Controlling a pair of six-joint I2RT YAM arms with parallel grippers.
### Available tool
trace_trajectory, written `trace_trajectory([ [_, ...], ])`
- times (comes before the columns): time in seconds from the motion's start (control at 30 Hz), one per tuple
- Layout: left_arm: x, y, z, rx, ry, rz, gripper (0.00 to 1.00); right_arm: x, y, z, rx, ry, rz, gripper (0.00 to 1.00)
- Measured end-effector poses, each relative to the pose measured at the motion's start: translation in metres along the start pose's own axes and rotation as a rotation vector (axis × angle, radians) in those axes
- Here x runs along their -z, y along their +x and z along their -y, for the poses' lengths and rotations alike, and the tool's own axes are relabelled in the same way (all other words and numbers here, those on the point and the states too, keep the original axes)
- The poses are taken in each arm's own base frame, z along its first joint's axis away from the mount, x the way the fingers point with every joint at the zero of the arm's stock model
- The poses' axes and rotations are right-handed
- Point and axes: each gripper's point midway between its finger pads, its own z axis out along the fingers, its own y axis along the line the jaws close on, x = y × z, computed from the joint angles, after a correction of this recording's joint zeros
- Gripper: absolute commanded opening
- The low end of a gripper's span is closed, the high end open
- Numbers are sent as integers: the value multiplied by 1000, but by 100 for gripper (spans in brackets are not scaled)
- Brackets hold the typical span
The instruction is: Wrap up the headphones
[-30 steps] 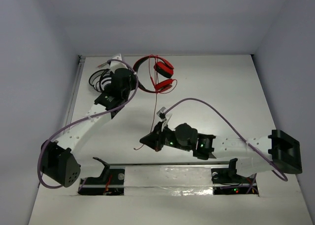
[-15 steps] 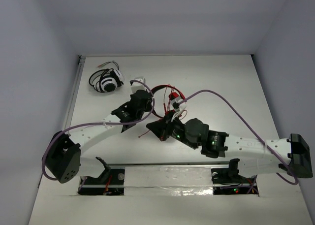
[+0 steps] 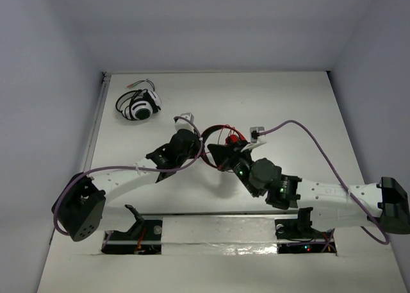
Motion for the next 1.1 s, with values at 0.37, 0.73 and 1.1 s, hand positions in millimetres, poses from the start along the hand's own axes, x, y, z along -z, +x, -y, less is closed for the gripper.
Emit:
trace_trajectory([
  [0.37,3,20,16,90,114,-63,0,-1,-35,45,-184,243,255,0],
  [0.73,-6,39,24,157,138,-140,0,-18,-58,70,-346,364,428,0],
  [1.1,-22,50,30,118,86,-134,0,-39,-52,45,-484,278,381,0],
])
